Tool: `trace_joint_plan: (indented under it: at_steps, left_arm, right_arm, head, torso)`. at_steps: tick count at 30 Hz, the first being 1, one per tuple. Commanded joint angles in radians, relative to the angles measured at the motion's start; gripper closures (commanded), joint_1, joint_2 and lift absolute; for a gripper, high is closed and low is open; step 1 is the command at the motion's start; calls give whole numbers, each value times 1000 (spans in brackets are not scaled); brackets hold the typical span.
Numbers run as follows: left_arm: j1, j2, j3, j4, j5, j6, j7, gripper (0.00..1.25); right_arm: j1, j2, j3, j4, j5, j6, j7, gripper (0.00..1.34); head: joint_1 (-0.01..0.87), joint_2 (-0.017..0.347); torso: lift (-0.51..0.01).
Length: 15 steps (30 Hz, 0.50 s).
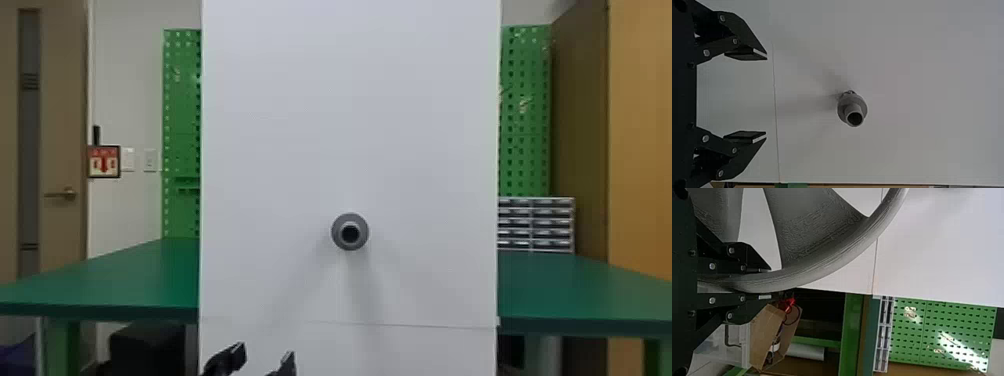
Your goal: Hold the wheel and insert it
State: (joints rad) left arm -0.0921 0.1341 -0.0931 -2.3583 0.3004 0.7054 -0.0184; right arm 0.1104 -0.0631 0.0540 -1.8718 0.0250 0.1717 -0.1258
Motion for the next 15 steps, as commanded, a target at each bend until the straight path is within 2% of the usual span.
trace_joint_plan:
  at_steps: [1,15]
  left_arm:
    - [-5,2,-2,1,0,0,0,530]
    - [-6,5,-5,1,2,2,0,530]
  right_arm:
    - [0,2,3,3,3,0,0,1130]
    - [0,0,3,8,3,0,0,1130]
  head:
    - [5,106]
    - [5,106]
  torso:
    - [-479]
    - [-479]
